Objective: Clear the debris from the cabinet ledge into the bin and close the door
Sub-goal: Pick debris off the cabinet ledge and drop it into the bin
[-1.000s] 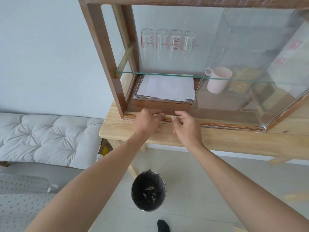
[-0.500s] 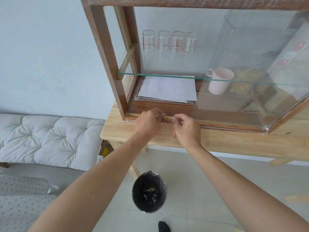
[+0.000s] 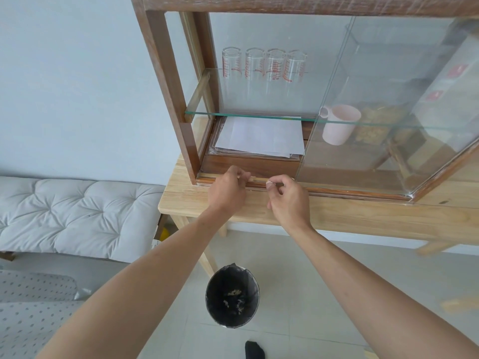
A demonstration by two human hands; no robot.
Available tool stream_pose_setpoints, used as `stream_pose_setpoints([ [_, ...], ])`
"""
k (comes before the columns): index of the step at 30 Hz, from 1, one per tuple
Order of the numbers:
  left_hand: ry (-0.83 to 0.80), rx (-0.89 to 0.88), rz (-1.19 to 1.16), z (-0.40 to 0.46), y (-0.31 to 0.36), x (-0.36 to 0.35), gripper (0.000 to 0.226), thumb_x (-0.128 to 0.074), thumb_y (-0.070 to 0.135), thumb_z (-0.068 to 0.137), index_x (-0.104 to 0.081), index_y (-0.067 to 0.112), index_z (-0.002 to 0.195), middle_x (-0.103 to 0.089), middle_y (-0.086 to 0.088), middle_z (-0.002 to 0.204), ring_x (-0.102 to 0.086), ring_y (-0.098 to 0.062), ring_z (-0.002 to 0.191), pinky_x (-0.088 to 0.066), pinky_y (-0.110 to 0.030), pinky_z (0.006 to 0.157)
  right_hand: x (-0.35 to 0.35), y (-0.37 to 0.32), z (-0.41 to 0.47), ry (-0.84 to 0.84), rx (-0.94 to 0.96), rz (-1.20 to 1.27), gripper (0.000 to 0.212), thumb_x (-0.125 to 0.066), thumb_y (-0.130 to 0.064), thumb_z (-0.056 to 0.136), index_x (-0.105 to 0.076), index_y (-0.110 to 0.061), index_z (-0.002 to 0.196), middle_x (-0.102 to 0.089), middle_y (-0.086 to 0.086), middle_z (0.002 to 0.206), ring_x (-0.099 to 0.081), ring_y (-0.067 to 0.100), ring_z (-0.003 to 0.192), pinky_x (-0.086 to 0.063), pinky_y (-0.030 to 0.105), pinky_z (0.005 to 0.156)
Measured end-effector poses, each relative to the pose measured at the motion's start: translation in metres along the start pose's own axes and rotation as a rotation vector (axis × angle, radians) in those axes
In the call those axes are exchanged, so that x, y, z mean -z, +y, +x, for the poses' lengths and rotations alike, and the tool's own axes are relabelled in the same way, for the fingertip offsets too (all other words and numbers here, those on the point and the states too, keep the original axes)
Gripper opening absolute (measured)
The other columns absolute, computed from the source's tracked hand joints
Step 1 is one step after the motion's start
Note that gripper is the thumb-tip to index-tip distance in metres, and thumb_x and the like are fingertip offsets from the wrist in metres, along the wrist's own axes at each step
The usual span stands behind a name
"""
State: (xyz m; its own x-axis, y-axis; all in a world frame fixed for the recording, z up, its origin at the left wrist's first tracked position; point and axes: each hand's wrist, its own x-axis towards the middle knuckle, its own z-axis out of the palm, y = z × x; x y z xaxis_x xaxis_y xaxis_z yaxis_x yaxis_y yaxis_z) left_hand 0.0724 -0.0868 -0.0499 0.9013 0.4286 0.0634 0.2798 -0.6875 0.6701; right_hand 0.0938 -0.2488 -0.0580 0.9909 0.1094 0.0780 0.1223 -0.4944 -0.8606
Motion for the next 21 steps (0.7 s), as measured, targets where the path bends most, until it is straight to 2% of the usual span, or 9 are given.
stream_pose_setpoints([
  [2,-0.006,0.014,-0.038,-0.004,-0.003,0.004,0.025,-0.056,0.041,0.110,-0.067,0.019,0.113,-0.079,-0.009,0.105,-0.070,-0.037,0.102,-0.057,-0.048,0.082,0.001,-0.001,-0.005,-0.005,-0.005,0.018,0.010,-0.066,-0.028,0.108,-0.075,-0.025,0.104,-0.074,0.002,0.057,-0.060,0.017,0.048,-0.058,0.041,0.063],
  [5,-0.006,0.012,-0.055,-0.012,-0.003,0.012,0.023,-0.056,0.040,0.111,-0.067,0.019,0.113,-0.077,-0.009,0.095,-0.070,-0.038,0.098,-0.055,-0.047,0.076,0.003,-0.004,-0.014,-0.015,-0.016,0.040,0.011,-0.065,-0.027,0.107,-0.076,-0.026,0.104,-0.076,0.000,0.064,-0.064,0.021,0.052,-0.059,0.042,0.063],
  [8,0.006,-0.012,-0.072,-0.017,-0.002,0.019,0.025,-0.058,0.044,0.109,-0.067,0.022,0.114,-0.072,0.001,0.076,-0.072,-0.033,0.085,-0.056,-0.045,0.070,0.003,-0.006,-0.021,-0.020,-0.031,0.065,0.011,-0.065,-0.027,0.107,-0.076,-0.026,0.106,-0.077,-0.005,0.071,-0.067,0.016,0.055,-0.057,0.039,0.063],
  [12,-0.059,-0.030,-0.030,-0.013,0.000,0.023,0.034,-0.060,0.045,0.107,-0.064,0.033,0.139,-0.073,0.006,0.063,-0.071,-0.018,0.070,-0.063,-0.042,0.074,0.004,-0.006,-0.025,-0.018,-0.035,0.087,0.010,-0.066,-0.026,0.105,-0.076,-0.026,0.105,-0.071,-0.008,0.056,-0.061,0.006,0.044,-0.050,0.031,0.059],
  [15,-0.116,-0.053,-0.020,-0.005,0.002,0.022,0.040,-0.061,0.038,0.107,-0.061,0.032,0.147,-0.074,0.005,0.059,-0.065,-0.005,0.057,-0.064,-0.042,0.076,0.004,-0.004,-0.022,-0.029,-0.041,0.105,0.011,-0.065,-0.024,0.106,-0.076,-0.024,0.104,-0.071,-0.017,0.055,-0.060,0.005,0.043,-0.047,0.028,0.055],
  [18,-0.185,-0.053,-0.030,0.005,0.003,0.022,0.038,-0.062,0.031,0.106,-0.066,0.028,0.144,-0.072,0.006,0.052,-0.062,-0.001,0.044,-0.065,-0.038,0.074,0.003,-0.004,-0.016,-0.030,-0.041,0.087,0.011,-0.065,-0.027,0.107,-0.075,-0.025,0.104,-0.073,-0.012,0.057,-0.058,0.006,0.042,-0.046,0.029,0.055],
  [21,-0.260,-0.048,-0.008,0.017,0.006,0.027,0.032,-0.066,0.032,0.104,-0.074,0.027,0.135,-0.070,0.007,0.047,-0.056,-0.003,0.033,-0.061,-0.025,0.058,0.001,-0.001,-0.013,-0.034,-0.047,0.077,0.011,-0.065,-0.030,0.107,-0.075,-0.026,0.103,-0.075,-0.005,0.059,-0.056,0.006,0.042,-0.046,0.031,0.057],
])
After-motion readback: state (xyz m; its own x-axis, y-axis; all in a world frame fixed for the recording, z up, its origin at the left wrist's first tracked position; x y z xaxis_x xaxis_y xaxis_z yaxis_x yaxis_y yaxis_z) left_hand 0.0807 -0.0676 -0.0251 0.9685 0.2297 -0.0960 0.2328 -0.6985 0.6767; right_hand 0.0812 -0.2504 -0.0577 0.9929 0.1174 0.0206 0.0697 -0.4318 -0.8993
